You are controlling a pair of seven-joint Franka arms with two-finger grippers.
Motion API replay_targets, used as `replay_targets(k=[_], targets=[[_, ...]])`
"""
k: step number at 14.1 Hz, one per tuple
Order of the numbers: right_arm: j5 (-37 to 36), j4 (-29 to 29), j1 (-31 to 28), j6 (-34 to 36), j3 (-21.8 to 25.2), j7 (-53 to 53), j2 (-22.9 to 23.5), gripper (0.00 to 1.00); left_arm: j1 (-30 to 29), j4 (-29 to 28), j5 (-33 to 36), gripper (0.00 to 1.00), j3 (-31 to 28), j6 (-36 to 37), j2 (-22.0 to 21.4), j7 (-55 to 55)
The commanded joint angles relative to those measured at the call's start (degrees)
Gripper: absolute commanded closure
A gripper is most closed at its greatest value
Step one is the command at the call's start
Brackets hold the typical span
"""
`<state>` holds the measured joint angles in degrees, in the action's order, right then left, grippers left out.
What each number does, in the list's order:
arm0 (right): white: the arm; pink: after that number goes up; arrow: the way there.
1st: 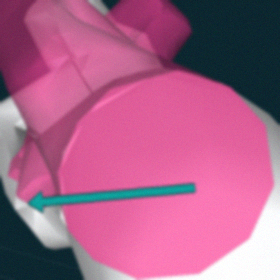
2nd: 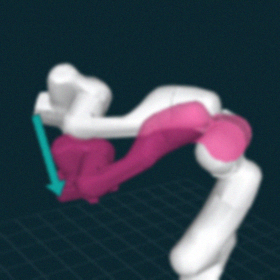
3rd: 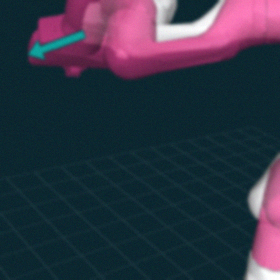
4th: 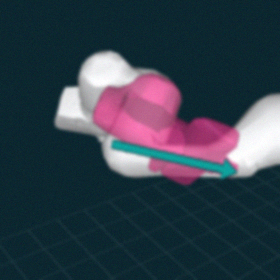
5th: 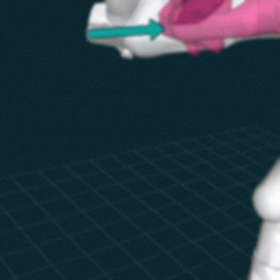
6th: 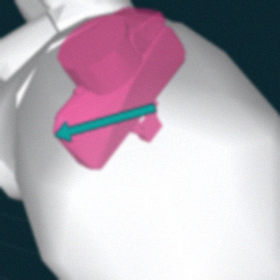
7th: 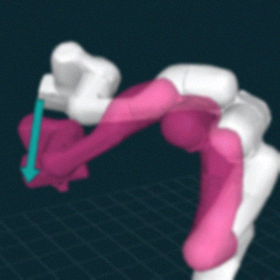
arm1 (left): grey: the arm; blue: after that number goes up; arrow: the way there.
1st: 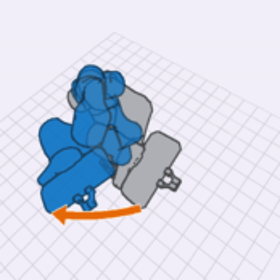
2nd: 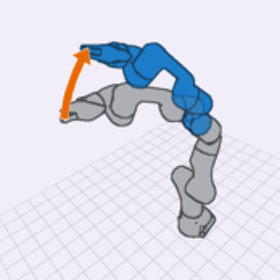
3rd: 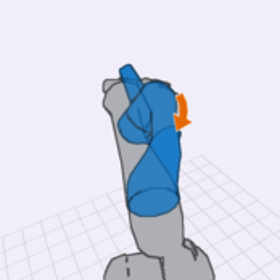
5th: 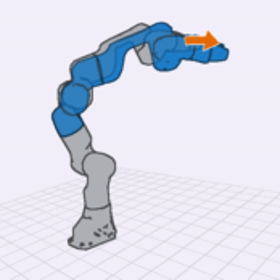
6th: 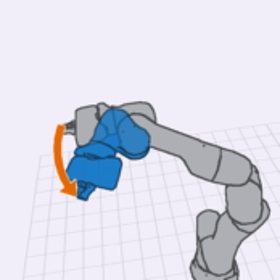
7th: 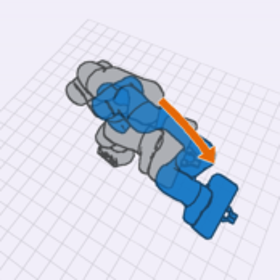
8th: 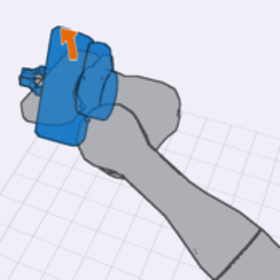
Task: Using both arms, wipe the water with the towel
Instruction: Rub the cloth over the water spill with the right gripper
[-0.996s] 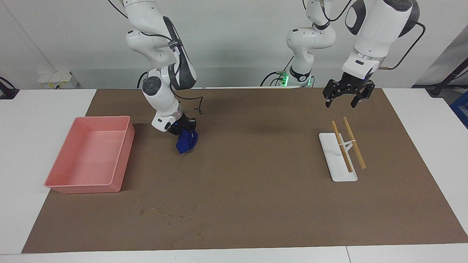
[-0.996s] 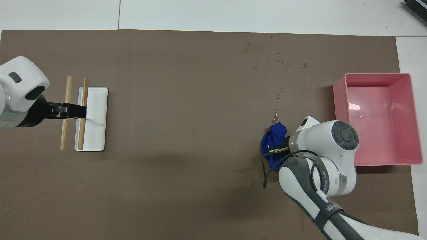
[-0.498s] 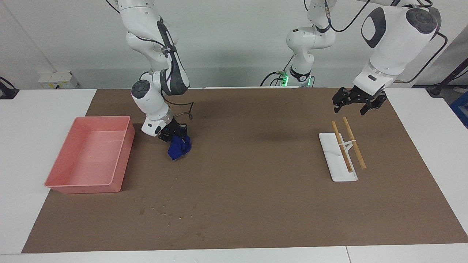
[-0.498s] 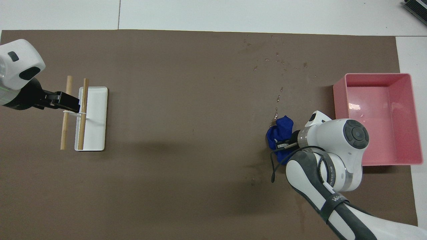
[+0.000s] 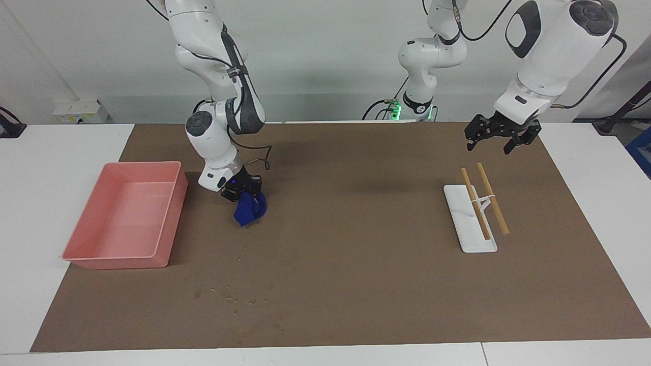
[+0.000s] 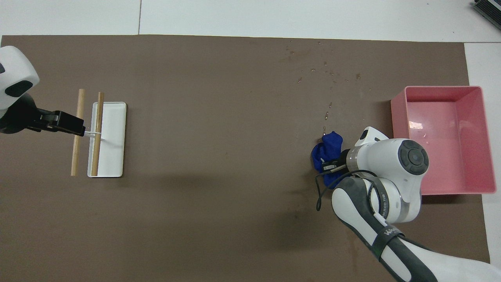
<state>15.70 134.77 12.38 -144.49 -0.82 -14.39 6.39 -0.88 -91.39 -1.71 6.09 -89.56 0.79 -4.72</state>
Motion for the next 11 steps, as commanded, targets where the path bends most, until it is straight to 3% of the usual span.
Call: replay_targets(k=[1,11], targets=[[-3.6,-2.0,-1.2,-3.0,-0.1,-0.9,3.0,1.00,-0.7,2.2,1.2,0.00,0.5,3.2,-0.2,-1.2],[-4.8,-7.9,-0.6,-7.8,-0.1,-0.9,10.0,1.00,-0.7,0.9,1.0,0.00,0.4,4.0,-1.7,-0.7]])
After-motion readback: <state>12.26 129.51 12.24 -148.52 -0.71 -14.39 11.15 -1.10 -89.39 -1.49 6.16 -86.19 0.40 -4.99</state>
